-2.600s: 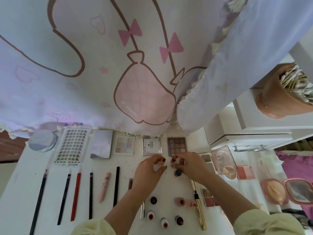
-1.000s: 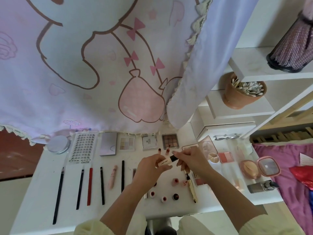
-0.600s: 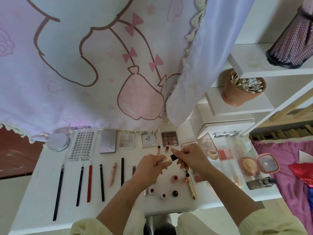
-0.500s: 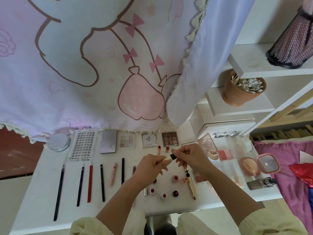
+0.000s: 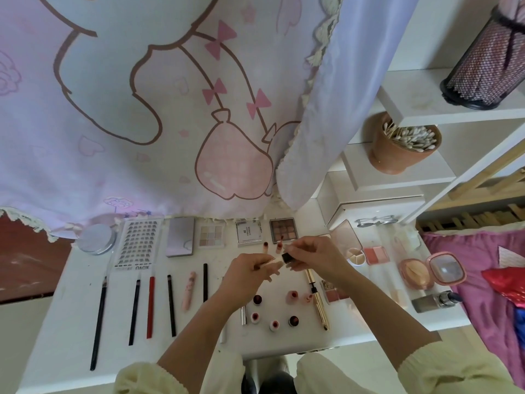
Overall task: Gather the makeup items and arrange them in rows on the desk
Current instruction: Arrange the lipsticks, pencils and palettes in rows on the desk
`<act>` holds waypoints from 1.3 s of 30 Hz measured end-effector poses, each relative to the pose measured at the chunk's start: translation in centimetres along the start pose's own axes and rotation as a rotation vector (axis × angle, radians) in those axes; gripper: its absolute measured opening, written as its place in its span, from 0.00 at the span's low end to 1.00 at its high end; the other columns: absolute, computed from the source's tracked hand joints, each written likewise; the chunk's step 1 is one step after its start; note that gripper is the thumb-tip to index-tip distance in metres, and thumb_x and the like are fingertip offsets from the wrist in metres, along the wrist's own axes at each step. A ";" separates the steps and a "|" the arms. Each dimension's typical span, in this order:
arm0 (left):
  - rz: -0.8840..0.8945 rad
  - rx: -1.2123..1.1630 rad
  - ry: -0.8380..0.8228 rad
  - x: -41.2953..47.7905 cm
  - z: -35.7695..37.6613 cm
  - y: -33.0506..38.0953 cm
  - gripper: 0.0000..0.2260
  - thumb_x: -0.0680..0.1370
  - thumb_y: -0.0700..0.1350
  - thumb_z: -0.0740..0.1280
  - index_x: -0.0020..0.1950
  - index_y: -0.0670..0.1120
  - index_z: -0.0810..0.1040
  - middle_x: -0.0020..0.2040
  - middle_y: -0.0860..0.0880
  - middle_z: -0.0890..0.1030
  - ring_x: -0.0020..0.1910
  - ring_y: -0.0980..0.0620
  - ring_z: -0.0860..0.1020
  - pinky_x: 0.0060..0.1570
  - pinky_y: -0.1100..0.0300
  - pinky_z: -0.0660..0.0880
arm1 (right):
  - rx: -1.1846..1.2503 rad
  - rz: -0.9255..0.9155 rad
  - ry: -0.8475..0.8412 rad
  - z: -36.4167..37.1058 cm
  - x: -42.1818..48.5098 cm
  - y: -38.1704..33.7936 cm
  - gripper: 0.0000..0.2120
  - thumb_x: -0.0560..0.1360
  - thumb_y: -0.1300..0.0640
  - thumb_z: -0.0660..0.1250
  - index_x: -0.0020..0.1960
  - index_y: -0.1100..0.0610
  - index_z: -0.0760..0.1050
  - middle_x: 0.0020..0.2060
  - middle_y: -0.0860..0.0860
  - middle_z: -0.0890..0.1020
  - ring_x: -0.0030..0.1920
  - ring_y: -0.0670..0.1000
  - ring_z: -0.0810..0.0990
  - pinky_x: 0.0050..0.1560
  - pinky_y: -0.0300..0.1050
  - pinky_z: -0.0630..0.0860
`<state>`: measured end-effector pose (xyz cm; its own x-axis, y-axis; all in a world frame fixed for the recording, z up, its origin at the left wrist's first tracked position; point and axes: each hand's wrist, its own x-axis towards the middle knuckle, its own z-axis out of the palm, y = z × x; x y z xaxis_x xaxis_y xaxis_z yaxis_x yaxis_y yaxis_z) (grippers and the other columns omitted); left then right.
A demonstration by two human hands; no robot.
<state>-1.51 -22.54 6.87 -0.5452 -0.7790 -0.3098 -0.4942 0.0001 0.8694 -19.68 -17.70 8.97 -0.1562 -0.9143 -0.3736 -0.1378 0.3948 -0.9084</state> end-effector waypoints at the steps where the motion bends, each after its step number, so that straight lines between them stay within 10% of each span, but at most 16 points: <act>1: 0.005 0.020 0.006 0.0 0.0 0.0 0.10 0.77 0.54 0.67 0.51 0.51 0.84 0.41 0.54 0.84 0.38 0.59 0.81 0.51 0.58 0.78 | -0.019 0.011 0.010 0.1 -0.1 0.0 0.08 0.76 0.53 0.69 0.44 0.58 0.81 0.36 0.54 0.86 0.36 0.52 0.85 0.40 0.40 0.82; 22: -0.003 0.074 0.047 0.0 0.0 -0.2 0.14 0.76 0.57 0.68 0.58 0.53 0.82 0.45 0.52 0.81 0.47 0.54 0.78 0.51 0.61 0.73 | -0.109 0.018 0.007 -0.2 -0.5 -0.1 0.14 0.77 0.50 0.67 0.41 0.60 0.79 0.32 0.56 0.84 0.29 0.51 0.82 0.32 0.40 0.79; 25: 0.010 0.083 0.043 0.0 -0.1 -0.3 0.12 0.76 0.57 0.67 0.55 0.54 0.84 0.42 0.50 0.81 0.44 0.54 0.78 0.49 0.59 0.73 | 0.038 0.003 0.006 -1.1 -0.5 0.2 0.02 0.74 0.61 0.71 0.46 0.60 0.81 0.37 0.55 0.85 0.36 0.51 0.84 0.38 0.39 0.80; 39: -0.004 0.017 0.016 -0.4 -0.1 -0.3 0.09 0.77 0.53 0.68 0.51 0.51 0.84 0.43 0.49 0.84 0.42 0.50 0.81 0.53 0.50 0.77 | -0.121 -0.022 -0.089 -3.0 -0.5 -0.8 0.10 0.66 0.66 0.77 0.47 0.61 0.83 0.41 0.55 0.86 0.44 0.55 0.85 0.47 0.43 0.81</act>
<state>-1.08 -22.28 6.80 -0.5318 -0.7892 -0.3071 -0.5079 0.0071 0.8614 -22.42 -17.28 10.40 -0.0653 -0.9253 -0.3735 -0.2576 0.3772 -0.8896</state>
